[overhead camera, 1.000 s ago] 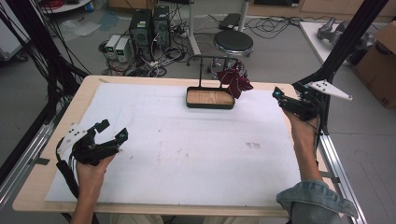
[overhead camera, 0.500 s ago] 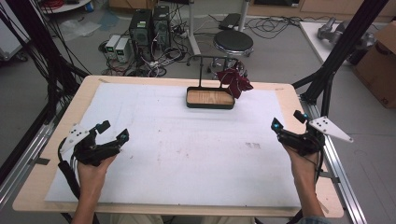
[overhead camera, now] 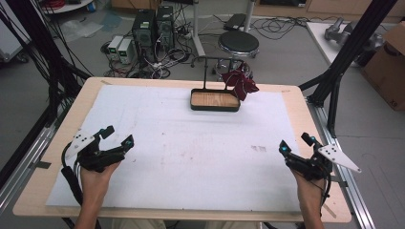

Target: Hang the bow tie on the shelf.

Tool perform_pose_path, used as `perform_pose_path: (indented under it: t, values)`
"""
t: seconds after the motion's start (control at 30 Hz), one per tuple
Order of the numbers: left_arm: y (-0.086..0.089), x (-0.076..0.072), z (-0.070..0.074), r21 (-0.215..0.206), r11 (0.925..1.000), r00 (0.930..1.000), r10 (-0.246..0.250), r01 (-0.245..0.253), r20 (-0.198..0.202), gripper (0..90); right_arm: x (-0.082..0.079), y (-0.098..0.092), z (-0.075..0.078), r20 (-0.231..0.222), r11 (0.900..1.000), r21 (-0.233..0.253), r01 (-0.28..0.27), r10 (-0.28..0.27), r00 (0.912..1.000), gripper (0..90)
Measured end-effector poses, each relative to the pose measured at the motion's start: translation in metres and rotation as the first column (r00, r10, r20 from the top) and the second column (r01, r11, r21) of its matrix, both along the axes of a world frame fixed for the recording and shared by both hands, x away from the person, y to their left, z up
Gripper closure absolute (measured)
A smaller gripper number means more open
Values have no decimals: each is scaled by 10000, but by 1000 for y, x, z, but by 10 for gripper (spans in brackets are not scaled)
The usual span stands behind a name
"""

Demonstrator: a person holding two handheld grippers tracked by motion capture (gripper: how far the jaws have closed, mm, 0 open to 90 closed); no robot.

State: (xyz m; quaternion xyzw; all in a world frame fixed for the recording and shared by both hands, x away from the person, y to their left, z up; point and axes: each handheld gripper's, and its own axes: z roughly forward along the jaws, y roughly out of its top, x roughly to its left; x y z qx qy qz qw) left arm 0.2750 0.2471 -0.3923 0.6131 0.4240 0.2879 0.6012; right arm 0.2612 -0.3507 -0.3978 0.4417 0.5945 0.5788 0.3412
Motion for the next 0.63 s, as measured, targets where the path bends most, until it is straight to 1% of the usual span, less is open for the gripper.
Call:
perform_pose_path:
  t: [0.07,0.13,0.2,0.63]
  values:
    - [0,0,0,-35,10000,10000,28,-28,-1,149,-3,0,-7,-73,10000,-44,-29,28,10000,101]
    - [1,0,0,26,10000,10000,58,-58,35,149,-5,0,-12,-189,10000,-51,-37,36,9998,101]
    - [1,0,0,16,10000,10000,76,-76,27,149,-7,0,-14,-214,9999,-119,-8,5,9998,101]
    - [3,0,1,76,9999,9999,130,-131,44,149,-9,3,-13,-209,9999,-159,-13,10,9998,101]
